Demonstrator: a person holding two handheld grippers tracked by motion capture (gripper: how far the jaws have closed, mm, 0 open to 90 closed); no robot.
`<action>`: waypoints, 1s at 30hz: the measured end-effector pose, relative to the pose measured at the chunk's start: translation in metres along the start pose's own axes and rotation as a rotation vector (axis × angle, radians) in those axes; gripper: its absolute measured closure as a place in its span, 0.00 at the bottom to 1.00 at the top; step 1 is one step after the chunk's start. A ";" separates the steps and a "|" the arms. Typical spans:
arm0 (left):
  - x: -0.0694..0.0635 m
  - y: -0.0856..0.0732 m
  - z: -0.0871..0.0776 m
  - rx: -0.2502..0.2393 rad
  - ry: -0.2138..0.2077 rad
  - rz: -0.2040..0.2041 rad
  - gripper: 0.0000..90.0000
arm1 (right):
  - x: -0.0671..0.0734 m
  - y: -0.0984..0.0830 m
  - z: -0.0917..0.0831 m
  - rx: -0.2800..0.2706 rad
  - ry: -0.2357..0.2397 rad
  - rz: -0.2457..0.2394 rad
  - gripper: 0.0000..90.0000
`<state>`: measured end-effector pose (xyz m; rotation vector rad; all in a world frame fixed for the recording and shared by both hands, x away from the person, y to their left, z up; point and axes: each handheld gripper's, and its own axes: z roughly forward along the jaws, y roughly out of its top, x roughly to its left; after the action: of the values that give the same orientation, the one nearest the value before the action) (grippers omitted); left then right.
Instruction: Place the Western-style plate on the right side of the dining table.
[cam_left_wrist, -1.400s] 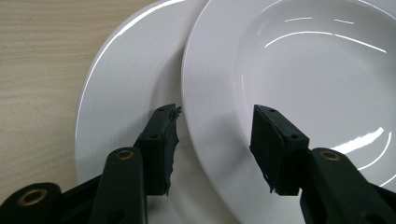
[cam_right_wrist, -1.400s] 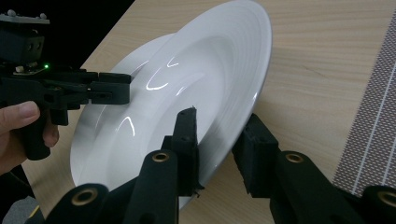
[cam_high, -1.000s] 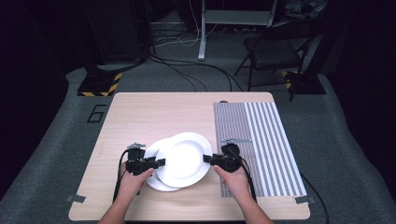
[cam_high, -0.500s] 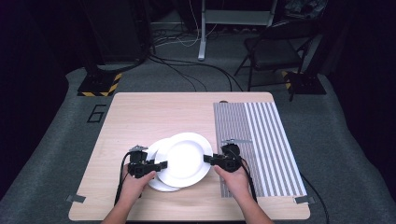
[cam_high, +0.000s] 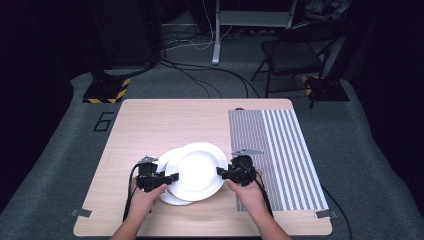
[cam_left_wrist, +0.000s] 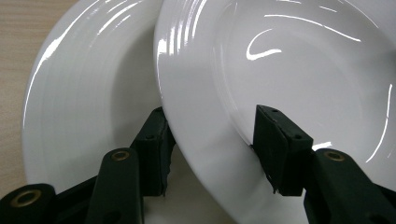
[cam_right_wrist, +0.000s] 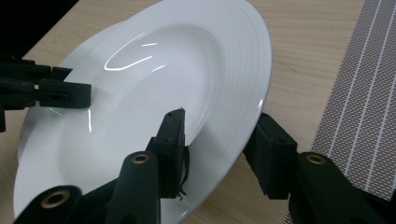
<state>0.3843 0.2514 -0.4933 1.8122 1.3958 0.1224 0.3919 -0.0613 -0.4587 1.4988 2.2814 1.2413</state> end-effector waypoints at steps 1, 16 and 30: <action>0.000 0.000 0.000 0.001 0.002 -0.001 0.54 | 0.002 0.001 -0.001 0.007 -0.012 -0.012 0.63; -0.007 0.001 -0.005 0.007 0.021 0.010 0.54 | 0.016 -0.013 -0.013 0.002 -0.064 -0.012 0.56; -0.013 -0.005 -0.012 -0.024 0.039 -0.001 0.55 | 0.020 -0.022 -0.010 -0.024 -0.056 0.039 0.54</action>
<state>0.3695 0.2472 -0.4834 1.7981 1.4166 0.1734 0.3612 -0.0539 -0.4610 1.5574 2.2051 1.2162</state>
